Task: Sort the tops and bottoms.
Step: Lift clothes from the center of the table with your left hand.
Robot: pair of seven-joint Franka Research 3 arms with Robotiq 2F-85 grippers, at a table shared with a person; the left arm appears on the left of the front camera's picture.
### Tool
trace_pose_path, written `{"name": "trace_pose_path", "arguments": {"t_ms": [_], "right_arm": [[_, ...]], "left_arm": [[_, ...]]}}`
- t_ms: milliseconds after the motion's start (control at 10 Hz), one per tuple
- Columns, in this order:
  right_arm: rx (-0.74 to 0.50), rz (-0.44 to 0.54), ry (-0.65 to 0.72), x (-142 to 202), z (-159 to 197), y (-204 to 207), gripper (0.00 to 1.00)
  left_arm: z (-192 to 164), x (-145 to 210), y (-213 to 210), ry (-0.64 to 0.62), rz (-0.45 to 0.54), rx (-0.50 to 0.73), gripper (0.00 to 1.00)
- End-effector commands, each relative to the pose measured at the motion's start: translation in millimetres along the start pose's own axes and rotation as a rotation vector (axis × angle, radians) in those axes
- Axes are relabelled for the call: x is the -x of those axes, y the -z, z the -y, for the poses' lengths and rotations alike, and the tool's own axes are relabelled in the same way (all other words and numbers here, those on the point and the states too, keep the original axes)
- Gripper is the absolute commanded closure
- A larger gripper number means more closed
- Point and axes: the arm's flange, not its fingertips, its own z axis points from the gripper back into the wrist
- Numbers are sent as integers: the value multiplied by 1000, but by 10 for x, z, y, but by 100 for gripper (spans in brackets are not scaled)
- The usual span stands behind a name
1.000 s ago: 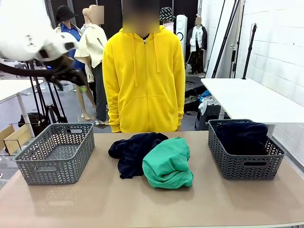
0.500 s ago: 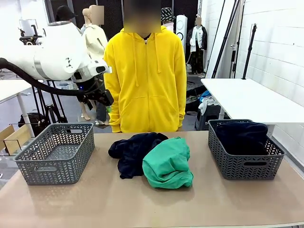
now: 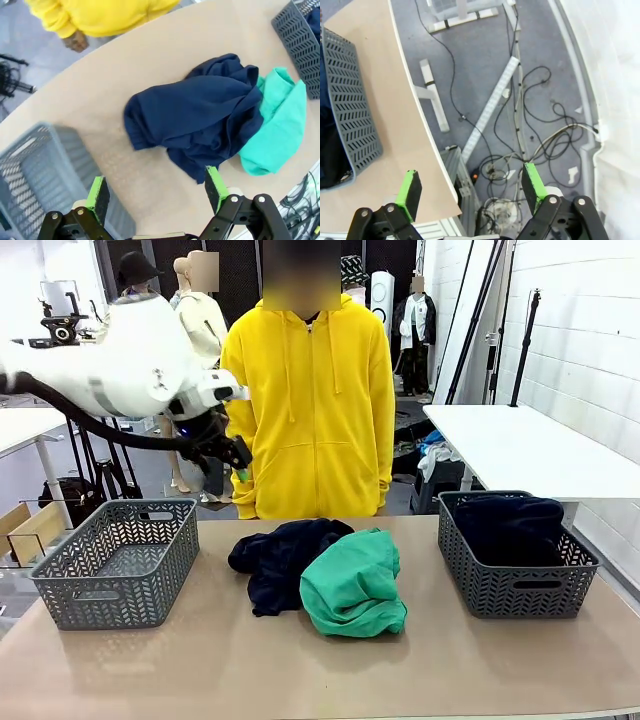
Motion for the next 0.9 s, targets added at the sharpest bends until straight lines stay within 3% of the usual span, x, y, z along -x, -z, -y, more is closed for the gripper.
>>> {"name": "trace_pose_path", "arguments": {"t_ms": [0,300,800], "right_arm": [[0,-1,-13,10,8,7,0],[0,-1,-13,10,8,7,0],[0,-1,-13,10,8,7,0]], "left_arm": [[89,-370,327,136,-14,107,0],[314,-558,879,273,-114,195,0],[495,-406,1251,396,-174,279,0]]}}
